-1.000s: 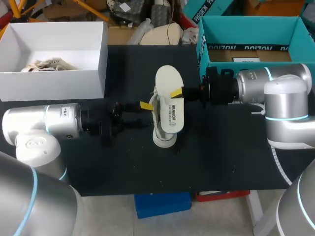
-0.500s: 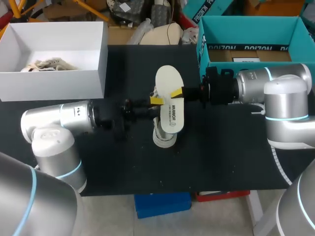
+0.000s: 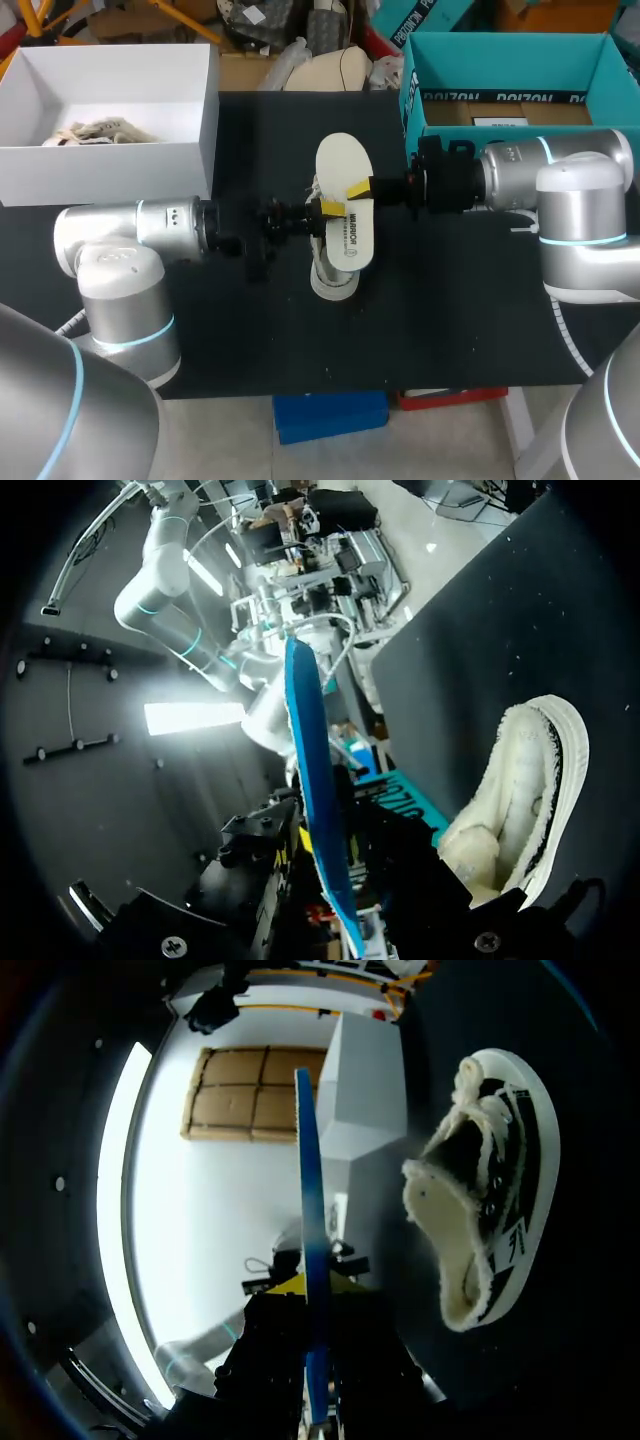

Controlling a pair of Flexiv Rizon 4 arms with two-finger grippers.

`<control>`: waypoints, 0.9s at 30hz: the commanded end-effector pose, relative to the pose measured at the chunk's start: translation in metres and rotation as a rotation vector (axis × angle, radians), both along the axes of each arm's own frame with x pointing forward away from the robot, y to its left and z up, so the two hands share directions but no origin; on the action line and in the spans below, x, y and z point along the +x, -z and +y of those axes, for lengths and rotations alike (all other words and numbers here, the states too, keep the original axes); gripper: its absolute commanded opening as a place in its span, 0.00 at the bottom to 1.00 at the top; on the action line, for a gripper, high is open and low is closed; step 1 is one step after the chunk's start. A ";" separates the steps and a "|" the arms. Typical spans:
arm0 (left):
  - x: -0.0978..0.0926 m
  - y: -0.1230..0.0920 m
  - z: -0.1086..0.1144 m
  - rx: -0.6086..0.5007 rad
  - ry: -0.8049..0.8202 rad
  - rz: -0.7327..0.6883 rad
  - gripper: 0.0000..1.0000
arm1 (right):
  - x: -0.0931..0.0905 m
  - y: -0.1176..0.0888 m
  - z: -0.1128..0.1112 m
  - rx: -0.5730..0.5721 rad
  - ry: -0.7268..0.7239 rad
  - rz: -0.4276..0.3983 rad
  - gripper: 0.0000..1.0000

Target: Take the shoe out of the shoebox, open the shoe tongue, remove and reinsert the insole, then place the shoe into the shoebox

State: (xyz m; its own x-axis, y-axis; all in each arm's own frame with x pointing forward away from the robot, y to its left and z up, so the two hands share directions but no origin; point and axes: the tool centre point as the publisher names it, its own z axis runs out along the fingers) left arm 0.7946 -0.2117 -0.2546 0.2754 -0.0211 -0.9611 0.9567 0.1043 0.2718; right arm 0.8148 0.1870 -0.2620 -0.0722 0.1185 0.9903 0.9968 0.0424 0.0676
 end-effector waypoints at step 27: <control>-0.005 0.003 -0.004 0.076 0.061 0.054 0.00 | 0.003 -0.006 -0.009 -0.100 0.111 -0.020 1.00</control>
State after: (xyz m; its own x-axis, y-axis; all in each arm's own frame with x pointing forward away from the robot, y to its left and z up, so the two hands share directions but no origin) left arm 0.7956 -0.2212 -0.2604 0.2375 0.0088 -0.9713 0.9709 0.0302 0.2377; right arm 0.8266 0.1789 -0.2704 -0.0654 0.1765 0.9821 0.9978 0.0005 0.0663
